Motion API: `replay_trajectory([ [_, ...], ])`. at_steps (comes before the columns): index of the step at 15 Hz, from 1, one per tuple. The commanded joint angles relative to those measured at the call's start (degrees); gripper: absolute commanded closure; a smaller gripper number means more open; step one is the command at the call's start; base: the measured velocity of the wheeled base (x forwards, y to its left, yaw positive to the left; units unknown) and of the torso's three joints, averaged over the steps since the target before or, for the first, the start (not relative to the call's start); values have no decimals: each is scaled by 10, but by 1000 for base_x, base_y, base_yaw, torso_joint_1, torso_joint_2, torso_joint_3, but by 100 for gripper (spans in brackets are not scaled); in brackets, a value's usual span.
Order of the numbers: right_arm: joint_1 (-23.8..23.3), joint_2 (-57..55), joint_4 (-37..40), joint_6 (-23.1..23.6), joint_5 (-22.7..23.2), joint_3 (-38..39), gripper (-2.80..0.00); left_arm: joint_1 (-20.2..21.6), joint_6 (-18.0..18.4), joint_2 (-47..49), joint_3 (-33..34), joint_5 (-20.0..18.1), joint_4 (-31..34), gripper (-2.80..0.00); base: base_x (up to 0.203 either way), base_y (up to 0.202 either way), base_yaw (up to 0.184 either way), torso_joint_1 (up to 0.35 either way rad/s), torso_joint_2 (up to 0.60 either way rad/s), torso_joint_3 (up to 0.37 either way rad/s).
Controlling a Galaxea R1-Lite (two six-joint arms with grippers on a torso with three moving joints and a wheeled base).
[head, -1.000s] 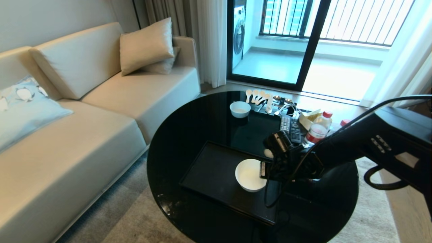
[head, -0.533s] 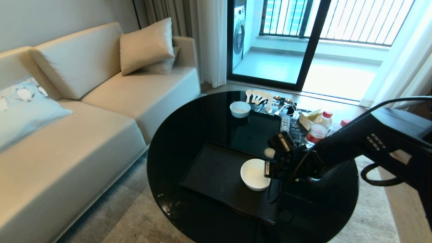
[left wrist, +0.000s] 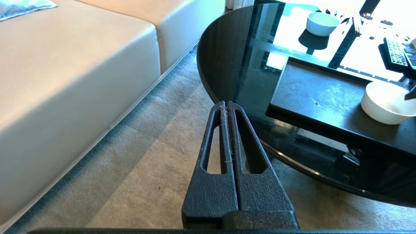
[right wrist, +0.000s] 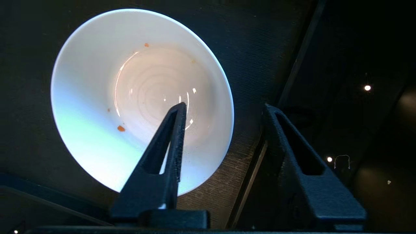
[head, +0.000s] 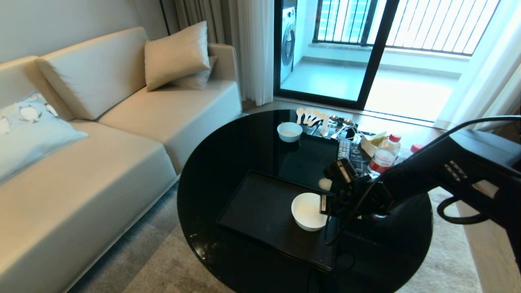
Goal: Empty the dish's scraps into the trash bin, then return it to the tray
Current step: Put the bowl back to the table
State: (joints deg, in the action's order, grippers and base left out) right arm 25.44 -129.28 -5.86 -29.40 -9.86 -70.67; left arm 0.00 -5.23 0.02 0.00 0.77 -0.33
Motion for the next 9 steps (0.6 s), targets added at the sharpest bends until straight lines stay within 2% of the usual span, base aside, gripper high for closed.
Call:
replay_trajectory([
  [1, 0, 19, -2, -1, -1, -1, -280, 0, 0, 0, 0, 0, 0, 0, 0, 0, 0, 0, 0, 0],
  [5, 2, 69, -1, 14, -2, 2, -280, 0, 0, 0, 0, 0, 0, 0, 0, 0, 0, 0, 0, 0],
  [9, 2, 142, -2, 61, -26, 13, -280, 0, 0, 0, 0, 0, 0, 0, 0, 0, 0, 0, 0, 0],
])
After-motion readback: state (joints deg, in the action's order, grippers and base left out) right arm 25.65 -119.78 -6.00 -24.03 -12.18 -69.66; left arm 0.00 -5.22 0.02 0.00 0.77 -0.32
